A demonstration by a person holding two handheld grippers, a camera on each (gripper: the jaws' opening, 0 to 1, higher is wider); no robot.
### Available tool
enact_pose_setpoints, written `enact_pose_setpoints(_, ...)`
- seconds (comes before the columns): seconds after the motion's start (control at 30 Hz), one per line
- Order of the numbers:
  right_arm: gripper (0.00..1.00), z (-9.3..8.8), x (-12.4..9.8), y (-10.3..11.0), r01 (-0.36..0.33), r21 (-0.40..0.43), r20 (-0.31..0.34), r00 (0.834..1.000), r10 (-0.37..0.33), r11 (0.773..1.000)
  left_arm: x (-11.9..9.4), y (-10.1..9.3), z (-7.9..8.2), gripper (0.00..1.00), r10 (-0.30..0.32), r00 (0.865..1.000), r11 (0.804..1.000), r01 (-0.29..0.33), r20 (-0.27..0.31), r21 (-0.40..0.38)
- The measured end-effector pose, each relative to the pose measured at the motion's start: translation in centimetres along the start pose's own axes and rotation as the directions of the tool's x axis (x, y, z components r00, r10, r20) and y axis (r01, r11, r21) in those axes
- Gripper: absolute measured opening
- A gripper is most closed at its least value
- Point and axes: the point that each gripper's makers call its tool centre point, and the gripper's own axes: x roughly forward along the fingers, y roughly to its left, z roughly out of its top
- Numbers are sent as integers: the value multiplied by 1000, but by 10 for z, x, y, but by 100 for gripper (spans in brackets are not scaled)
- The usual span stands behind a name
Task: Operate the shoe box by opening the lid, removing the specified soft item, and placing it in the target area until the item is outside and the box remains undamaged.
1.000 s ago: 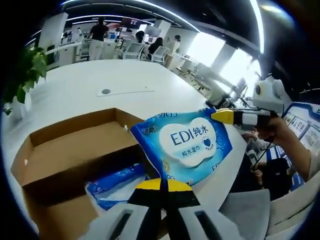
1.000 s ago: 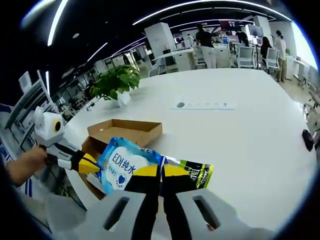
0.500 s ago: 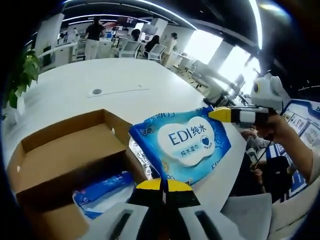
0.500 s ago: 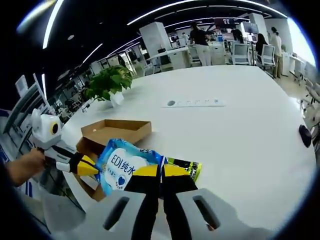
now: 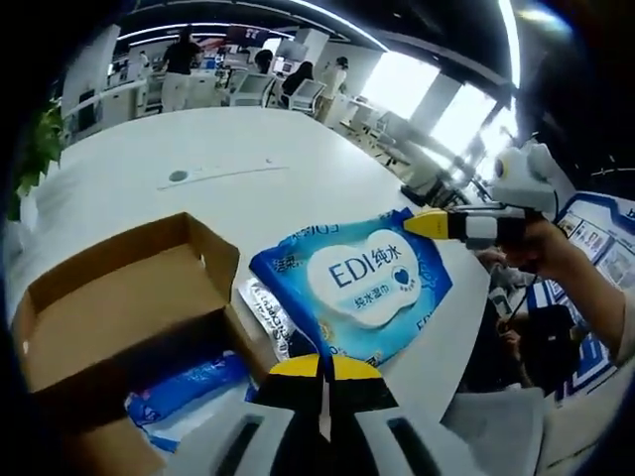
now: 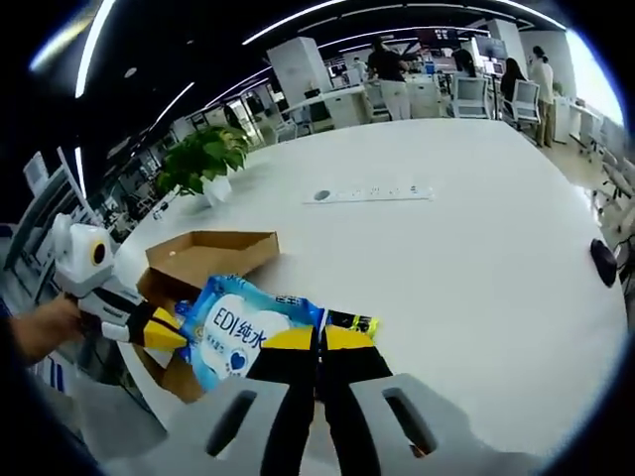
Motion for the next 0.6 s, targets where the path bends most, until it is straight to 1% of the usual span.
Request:
enact_pose_setpoints(0.17, 0, -7, 12, -8, -3, 5, -19, 1000, 3, 1000, 7, 5, -1, 0, 9, 1000, 1000, -9, -29, 2)
enact_pose_setpoints(0.47, 0, -17, 37, -17, -16, 15, -49, 999, 17, 1000, 17, 14, -4, 0, 51, 995, 998, -48, -83, 35)
enact_pose_setpoints(0.53, 0, -21, 43, -21, -7, 13, -63, 998, 8, 1000, 18, 14, -2, 0, 59, 994, 998, -56, -94, 33)
enact_pose_setpoints(0.6, 0, -23, 47, -25, -3, 23, -67, 998, 5, 1000, 20, 15, -1, 0, 71, 992, 996, -66, -104, 52)
